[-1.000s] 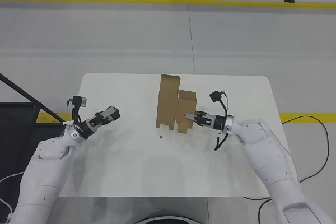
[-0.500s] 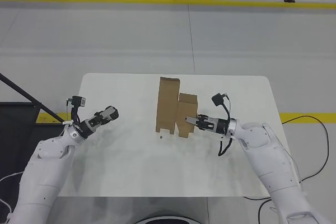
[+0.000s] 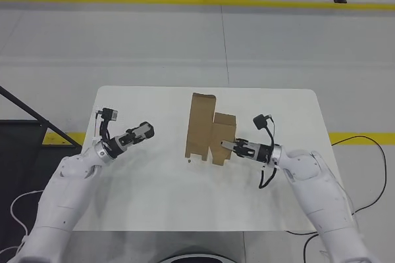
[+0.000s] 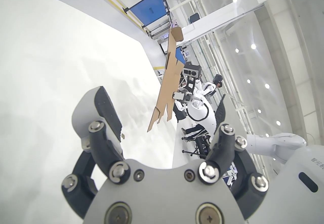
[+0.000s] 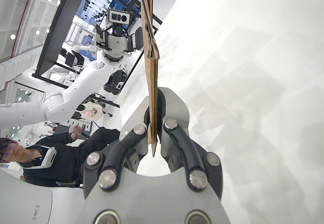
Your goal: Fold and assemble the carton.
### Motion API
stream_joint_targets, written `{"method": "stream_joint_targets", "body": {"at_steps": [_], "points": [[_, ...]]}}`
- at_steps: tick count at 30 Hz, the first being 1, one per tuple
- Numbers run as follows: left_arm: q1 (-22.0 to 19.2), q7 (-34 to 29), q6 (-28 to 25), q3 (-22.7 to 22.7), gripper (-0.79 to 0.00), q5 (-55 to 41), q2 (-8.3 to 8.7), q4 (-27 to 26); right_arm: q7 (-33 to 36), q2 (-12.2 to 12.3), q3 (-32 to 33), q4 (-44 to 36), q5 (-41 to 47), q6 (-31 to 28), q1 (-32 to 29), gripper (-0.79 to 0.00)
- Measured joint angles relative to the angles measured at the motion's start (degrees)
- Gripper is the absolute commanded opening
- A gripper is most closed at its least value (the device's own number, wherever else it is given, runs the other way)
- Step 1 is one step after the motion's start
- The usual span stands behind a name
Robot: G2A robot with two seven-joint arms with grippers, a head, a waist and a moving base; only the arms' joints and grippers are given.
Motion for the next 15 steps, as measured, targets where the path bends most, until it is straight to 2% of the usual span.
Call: {"method": "stream_joint_targets", "body": {"at_steps": [7, 15], "points": [[-1.5, -1.4, -7.1, 3.8, 0.000, -2.0, -0.82, 1.4, 1.7, 0.5, -0.1, -1.2, 2.9, -2.9, -0.6, -0.785], [-1.4, -1.2, -7.2, 4.0, 0.000, -1.9, -0.81, 1.4, 1.8, 0.5, -0.2, -1.3, 3.0, -3.1, -0.6, -0.785]]}}
